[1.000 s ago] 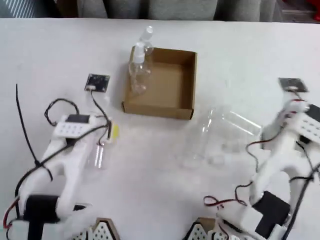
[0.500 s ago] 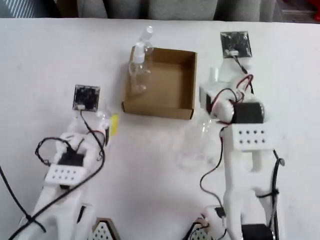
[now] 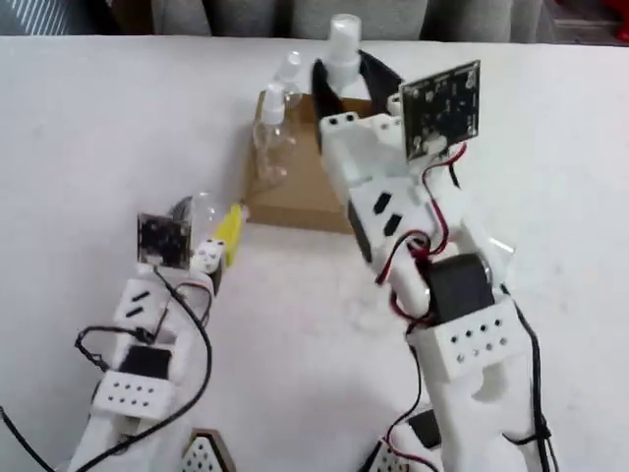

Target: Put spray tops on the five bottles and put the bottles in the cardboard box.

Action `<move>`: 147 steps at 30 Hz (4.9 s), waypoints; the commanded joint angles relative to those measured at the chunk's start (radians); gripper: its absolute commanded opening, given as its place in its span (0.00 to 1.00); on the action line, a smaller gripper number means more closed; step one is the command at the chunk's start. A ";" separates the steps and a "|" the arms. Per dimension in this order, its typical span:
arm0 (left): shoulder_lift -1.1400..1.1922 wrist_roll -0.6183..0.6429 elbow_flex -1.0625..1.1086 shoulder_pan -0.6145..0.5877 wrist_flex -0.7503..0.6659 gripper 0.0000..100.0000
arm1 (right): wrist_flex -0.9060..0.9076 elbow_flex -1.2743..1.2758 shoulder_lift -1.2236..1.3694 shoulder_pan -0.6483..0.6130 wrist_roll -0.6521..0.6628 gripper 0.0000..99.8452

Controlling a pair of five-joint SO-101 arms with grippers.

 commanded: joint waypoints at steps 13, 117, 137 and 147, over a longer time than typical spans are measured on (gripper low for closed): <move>-0.367 0.060 0.049 0.087 0.130 0.02 | -0.257 0.114 -0.087 -0.160 -0.232 0.02; -0.682 0.071 0.043 0.150 0.522 0.02 | -0.177 0.373 0.082 -0.165 -0.322 0.02; -0.682 0.075 0.043 0.150 0.554 0.02 | -0.058 0.411 -0.044 -0.028 -0.308 0.02; -0.682 0.074 0.043 0.145 0.382 0.02 | 0.197 0.756 -0.246 0.217 -0.178 0.02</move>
